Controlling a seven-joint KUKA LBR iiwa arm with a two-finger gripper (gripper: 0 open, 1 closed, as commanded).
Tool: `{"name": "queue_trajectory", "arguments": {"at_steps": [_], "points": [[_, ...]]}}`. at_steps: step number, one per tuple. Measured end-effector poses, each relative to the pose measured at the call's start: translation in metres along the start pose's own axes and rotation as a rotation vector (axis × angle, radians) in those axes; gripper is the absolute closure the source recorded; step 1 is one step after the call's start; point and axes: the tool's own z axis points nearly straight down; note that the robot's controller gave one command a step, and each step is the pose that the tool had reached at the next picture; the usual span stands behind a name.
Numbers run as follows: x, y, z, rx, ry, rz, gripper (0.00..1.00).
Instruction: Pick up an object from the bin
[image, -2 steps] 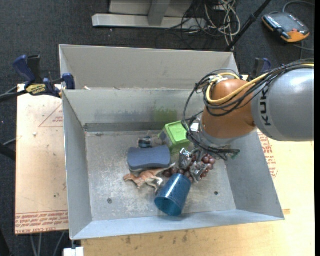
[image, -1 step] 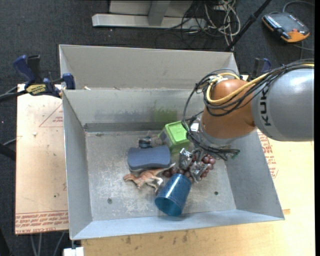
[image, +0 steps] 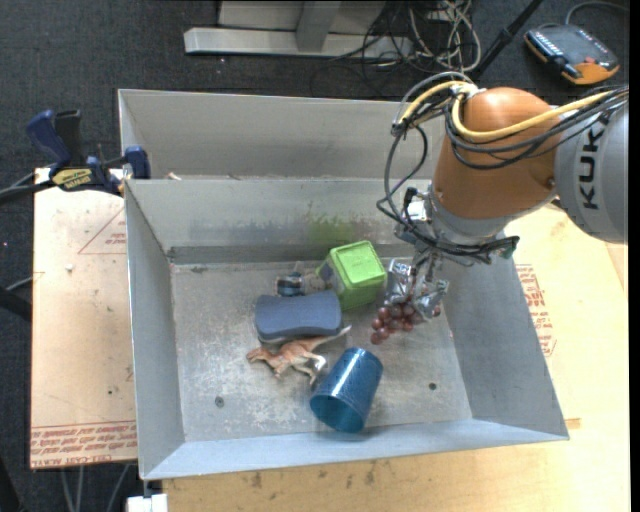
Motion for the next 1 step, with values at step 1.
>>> {"name": "queue_trajectory", "arguments": {"at_steps": [1], "points": [[0.0,0.0001,0.0002,-0.001,0.0,0.0,1.0]]}}
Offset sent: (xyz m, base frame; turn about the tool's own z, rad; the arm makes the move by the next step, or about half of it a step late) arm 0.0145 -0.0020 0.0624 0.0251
